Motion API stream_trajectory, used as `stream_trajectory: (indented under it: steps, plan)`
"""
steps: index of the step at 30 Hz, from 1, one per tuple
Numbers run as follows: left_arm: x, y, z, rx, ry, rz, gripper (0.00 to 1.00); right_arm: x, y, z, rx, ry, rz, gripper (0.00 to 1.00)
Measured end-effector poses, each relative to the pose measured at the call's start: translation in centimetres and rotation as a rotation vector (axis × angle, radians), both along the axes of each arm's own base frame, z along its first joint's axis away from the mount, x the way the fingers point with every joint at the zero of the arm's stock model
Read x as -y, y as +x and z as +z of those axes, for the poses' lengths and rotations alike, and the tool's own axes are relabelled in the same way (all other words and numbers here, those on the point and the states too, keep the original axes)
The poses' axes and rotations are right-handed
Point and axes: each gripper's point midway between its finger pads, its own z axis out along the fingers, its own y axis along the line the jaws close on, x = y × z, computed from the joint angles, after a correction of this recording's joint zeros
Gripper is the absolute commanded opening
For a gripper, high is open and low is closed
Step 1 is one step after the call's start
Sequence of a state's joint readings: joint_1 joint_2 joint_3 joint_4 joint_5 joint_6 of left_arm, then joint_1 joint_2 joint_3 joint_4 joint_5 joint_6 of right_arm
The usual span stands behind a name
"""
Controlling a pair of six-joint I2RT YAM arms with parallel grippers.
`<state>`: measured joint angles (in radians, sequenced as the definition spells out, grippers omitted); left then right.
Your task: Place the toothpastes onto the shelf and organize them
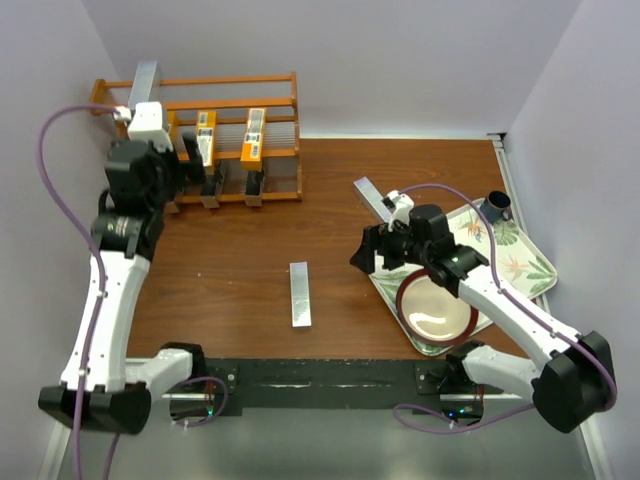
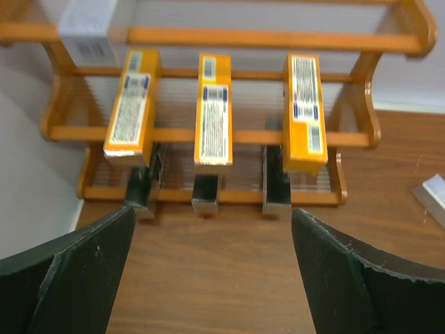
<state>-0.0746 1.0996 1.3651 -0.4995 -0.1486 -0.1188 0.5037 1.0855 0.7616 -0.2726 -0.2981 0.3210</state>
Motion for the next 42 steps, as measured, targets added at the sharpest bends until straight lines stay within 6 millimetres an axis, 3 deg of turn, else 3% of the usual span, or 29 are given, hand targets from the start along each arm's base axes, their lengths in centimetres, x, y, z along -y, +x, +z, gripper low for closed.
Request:
stream_trajectory:
  steps: [8,12,15,18,22,30,36,42]
  plan:
    - [1.2,-5.2,-10.8,-0.052,-0.044,-0.074,1.00,-4.8,-0.1,-2.2,-0.091,-0.093,0.044,0.96]
    - [1.7,-6.4,-14.0,-0.032,-0.068,-0.099,1.00,-7.2,0.4,-3.7,-0.127,-0.179,0.040,0.96]
    - [1.9,-7.0,-15.6,-0.036,-0.076,-0.107,1.00,-10.1,0.4,-4.3,-0.136,-0.230,0.052,0.96]
    - [2.3,-6.9,-15.5,-0.025,-0.079,-0.118,1.00,-12.8,0.1,-5.5,-0.141,-0.284,0.048,0.95]
    - [2.9,-6.9,-14.8,0.004,-0.078,-0.138,1.00,-14.9,-1.0,-8.0,-0.172,-0.352,0.042,0.92]
    - [4.2,-6.9,-14.6,0.016,-0.080,-0.184,1.00,-15.9,-1.9,-13.4,-0.231,-0.492,0.007,0.79]
    - [4.6,-6.9,-14.6,0.015,-0.084,-0.206,1.00,-15.9,-1.3,-13.5,-0.216,-0.507,-0.032,0.54]
    - [5.9,-6.9,-15.1,-0.003,-0.097,-0.270,1.00,-15.3,-0.9,-13.5,-0.198,-0.532,-0.064,0.44]
